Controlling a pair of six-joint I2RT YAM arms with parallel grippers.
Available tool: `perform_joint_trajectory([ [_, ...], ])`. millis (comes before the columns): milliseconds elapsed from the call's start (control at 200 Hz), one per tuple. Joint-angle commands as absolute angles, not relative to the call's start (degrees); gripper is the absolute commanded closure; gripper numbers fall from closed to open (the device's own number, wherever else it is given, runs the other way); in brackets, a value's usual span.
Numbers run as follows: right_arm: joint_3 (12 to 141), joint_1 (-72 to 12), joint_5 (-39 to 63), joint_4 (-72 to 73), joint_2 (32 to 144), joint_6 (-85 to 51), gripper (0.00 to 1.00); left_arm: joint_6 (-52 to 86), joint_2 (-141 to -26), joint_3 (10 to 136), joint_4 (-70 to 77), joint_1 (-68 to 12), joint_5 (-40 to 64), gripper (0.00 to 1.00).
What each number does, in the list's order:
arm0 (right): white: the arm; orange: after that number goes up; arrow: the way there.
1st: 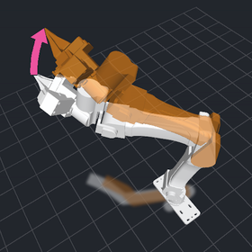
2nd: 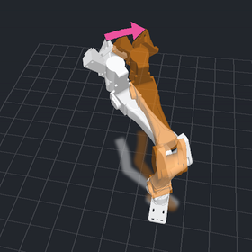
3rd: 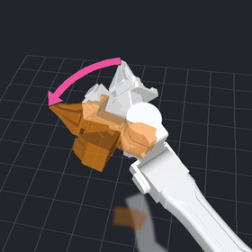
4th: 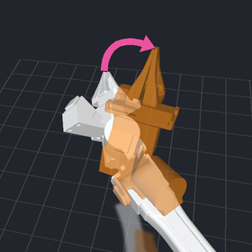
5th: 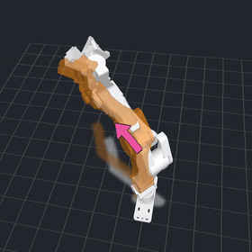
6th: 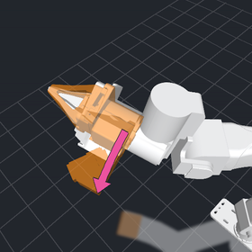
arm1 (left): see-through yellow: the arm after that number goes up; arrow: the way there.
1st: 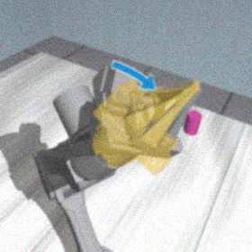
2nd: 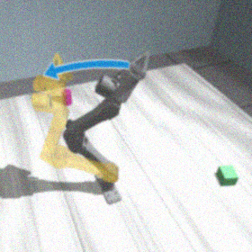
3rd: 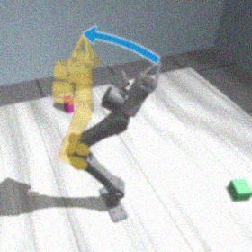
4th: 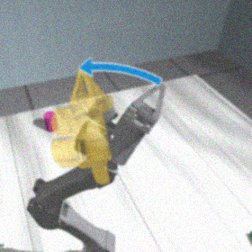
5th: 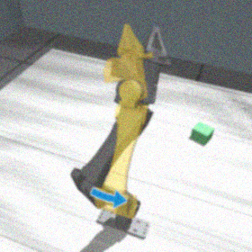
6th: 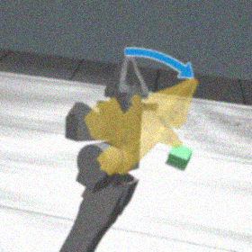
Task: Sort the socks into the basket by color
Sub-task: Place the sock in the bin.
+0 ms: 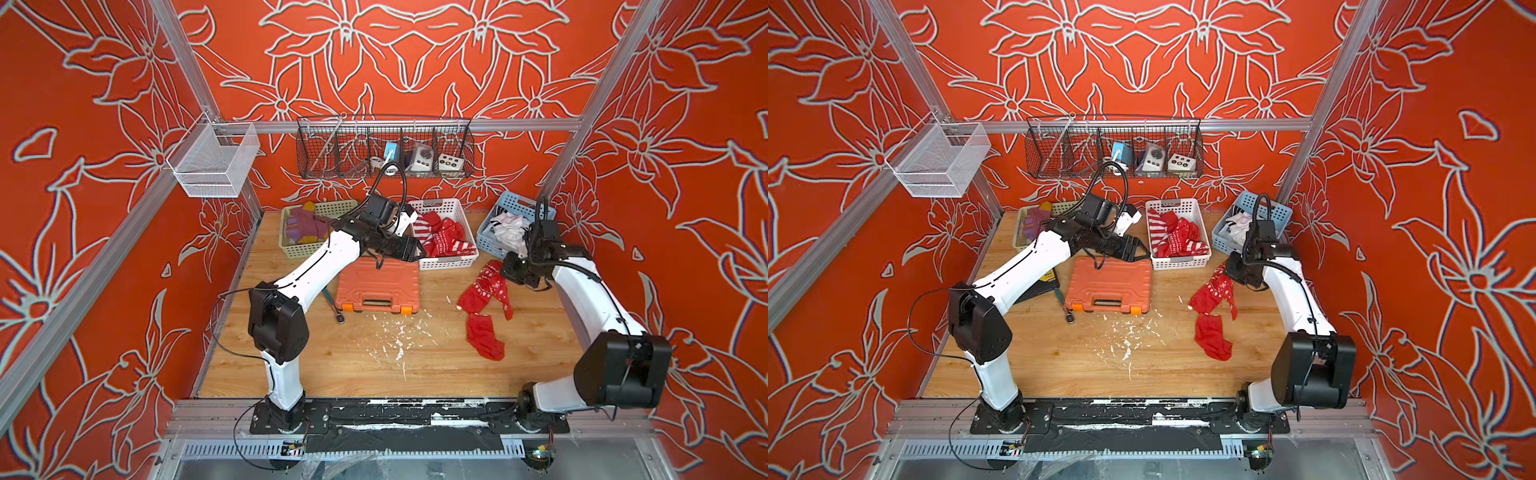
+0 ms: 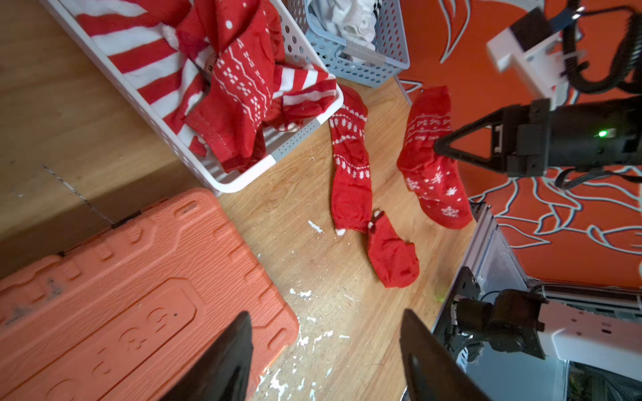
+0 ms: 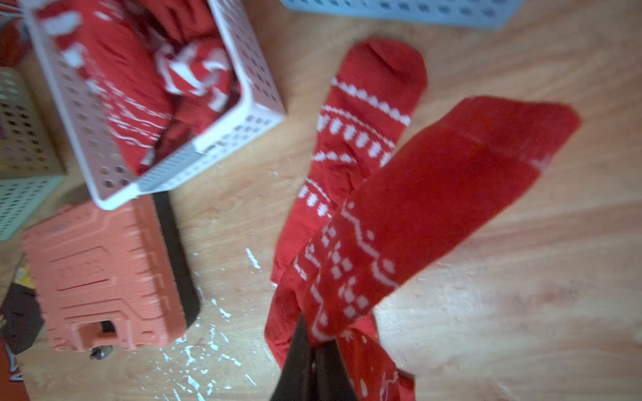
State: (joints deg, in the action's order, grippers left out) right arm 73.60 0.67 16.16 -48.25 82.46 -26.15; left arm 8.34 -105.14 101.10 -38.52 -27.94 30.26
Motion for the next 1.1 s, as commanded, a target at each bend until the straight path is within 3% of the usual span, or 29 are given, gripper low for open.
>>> perform_joint_trajectory([
  [0, 79.3, -1.4, 19.1, -48.7, 83.5, -27.7, 1.0, 7.2, -102.5, 100.1, -39.3, -27.4, 30.6, 0.34],
  [295, 95.0, -7.5, 22.6, -33.4, 96.2, -33.5, 1.0, 6.2, -99.9, 97.3, -40.0, -26.3, 30.7, 0.34],
  [716, 122.6, -11.3, 23.4, -18.8, 127.4, -40.6, 1.0, 4.7, -93.3, 91.3, -41.5, -24.2, 29.2, 0.34],
  [916, 125.3, -11.7, 22.8, -15.1, 135.6, -42.4, 1.0, 3.8, -91.3, 90.0, -42.5, -22.9, 28.7, 0.34],
  [1096, 125.2, -12.3, 21.7, -15.4, 136.5, -41.5, 1.0, 3.5, -91.0, 89.6, -42.6, -22.0, 28.8, 0.34],
])
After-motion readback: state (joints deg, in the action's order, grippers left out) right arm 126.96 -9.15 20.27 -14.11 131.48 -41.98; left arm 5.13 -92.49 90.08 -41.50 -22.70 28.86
